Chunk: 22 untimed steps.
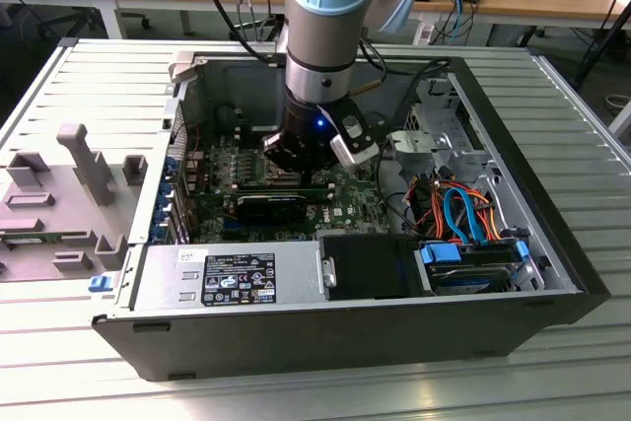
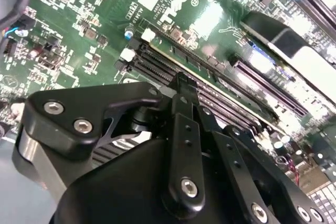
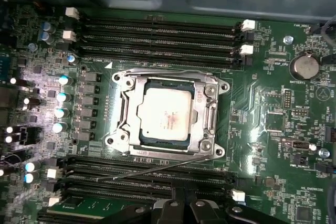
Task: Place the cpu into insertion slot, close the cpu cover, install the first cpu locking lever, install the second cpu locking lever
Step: 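Install the second cpu locking lever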
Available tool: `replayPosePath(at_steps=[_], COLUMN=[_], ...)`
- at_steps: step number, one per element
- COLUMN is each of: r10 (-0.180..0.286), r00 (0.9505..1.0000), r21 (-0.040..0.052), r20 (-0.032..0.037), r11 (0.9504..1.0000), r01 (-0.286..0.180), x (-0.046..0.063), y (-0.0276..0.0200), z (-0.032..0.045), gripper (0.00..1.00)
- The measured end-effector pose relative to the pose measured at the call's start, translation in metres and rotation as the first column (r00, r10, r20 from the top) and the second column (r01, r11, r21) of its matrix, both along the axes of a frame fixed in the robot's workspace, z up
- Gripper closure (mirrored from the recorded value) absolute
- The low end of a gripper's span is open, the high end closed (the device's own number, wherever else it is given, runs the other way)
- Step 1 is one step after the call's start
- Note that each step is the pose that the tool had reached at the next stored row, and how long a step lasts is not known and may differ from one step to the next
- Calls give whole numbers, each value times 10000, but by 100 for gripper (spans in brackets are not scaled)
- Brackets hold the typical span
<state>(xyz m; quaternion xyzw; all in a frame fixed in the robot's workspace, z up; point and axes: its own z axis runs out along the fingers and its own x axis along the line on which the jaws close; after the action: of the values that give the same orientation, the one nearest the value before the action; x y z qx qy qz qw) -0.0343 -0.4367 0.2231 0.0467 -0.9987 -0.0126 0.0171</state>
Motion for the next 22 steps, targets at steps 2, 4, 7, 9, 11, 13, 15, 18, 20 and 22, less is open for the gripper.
replayPosePath(at_steps=[2,4,7,9,11,13,15,18,20,22], r10=[3,1,2,2,2,3,3,2,2,3], r00=[10000,10000,10000,10000,10000,10000,10000,10000,10000,10000], r21=[3,4,9,33,110,123,127,125,125,126], r20=[1,-5,-18,-33,-54,-57,-56,-57,-56,-56], r11=[10000,10000,10000,10000,9999,9999,9999,9999,9999,9999], r01=[-3,-1,-2,-2,-1,-2,-3,-2,-1,-2], x=[4,11,18,17,17,6,-86,-189,-232,-272], y=[10,48,93,94,104,106,107,106,106,106], z=[10,10,9,-2,-36,-54,-66,-85,-101,-114], gripper=[89,89,89,89,89,89,89,89,89,89])
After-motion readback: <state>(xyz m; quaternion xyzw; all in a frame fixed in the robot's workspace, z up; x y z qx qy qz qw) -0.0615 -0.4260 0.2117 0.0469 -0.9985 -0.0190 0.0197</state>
